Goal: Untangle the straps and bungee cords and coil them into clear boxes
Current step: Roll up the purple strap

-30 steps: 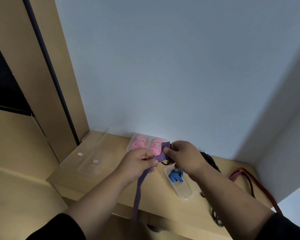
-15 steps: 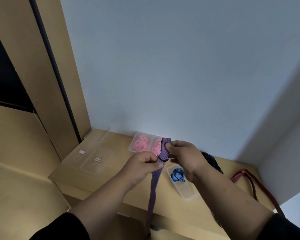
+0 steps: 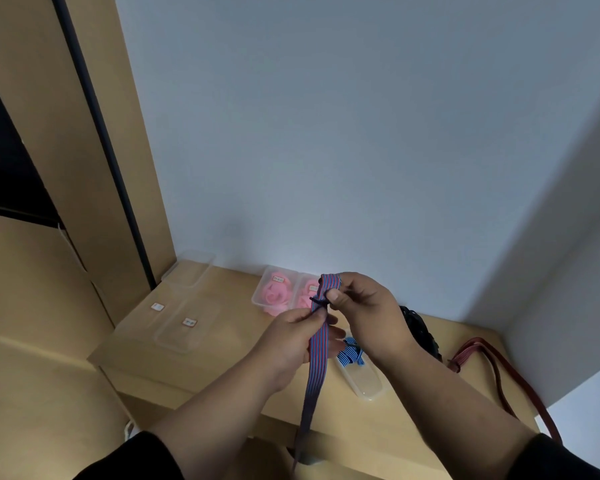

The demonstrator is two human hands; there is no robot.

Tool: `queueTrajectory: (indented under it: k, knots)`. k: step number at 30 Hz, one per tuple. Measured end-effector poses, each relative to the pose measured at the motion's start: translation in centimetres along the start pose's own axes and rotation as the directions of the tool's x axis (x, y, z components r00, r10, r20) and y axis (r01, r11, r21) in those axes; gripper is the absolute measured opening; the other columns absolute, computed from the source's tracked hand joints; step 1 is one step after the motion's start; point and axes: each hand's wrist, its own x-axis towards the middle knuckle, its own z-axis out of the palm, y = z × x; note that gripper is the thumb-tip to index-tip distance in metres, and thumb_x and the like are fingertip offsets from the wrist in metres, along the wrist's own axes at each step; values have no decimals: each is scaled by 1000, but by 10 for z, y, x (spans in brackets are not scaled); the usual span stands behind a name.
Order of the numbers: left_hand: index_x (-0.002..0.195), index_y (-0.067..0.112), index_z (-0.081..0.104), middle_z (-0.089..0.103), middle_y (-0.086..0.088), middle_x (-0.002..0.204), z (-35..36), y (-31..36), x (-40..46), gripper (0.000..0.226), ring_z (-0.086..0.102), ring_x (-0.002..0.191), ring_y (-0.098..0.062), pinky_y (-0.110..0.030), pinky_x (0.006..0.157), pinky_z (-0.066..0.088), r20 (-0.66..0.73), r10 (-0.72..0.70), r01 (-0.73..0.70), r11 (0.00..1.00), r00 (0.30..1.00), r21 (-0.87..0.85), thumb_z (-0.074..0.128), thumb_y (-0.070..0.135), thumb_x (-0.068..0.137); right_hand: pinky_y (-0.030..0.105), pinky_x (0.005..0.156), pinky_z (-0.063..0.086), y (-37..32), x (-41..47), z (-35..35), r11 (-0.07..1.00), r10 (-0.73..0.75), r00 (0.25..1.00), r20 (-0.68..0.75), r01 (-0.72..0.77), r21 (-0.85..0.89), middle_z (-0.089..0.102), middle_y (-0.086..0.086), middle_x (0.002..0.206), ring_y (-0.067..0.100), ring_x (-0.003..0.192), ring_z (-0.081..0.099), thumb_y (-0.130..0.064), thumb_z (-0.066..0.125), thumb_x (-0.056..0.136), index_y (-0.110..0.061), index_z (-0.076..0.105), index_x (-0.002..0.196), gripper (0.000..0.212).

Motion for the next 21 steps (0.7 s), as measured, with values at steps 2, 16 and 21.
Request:
queueTrajectory:
  k: [2,16,21]
  knots:
    - [108,3,67,74,-21,96,2,5,-1,27,74,90,-35,-40,76,60,42,-5,9,996,999,-91,48,20,105,22,64,52,-2,-5,-2,999,-36,999,30,37,-39,71,2,82,12,75,65,4,60,96,-12,75,91,22]
    - [110,8,69,73,-8,100,-14,25,-19,26,72,96,-37,-37,78,59,291,-11,17,1000,957,-16,66,9,84,30,89,58,3,-26,-18,722,-436,872,223,487,-492,67,12,114,22,104,69,14,65,86,1,78,106,28]
    - [122,7,62,74,-7,106,-13,24,-23,29,73,99,-35,-35,80,59,270,-12,-14,995,963,97,51,-7,99,27,84,59,-3,-27,-9,951,-139,989,40,145,-275,72,-5,105,16,96,71,-8,66,97,-20,71,107,17]
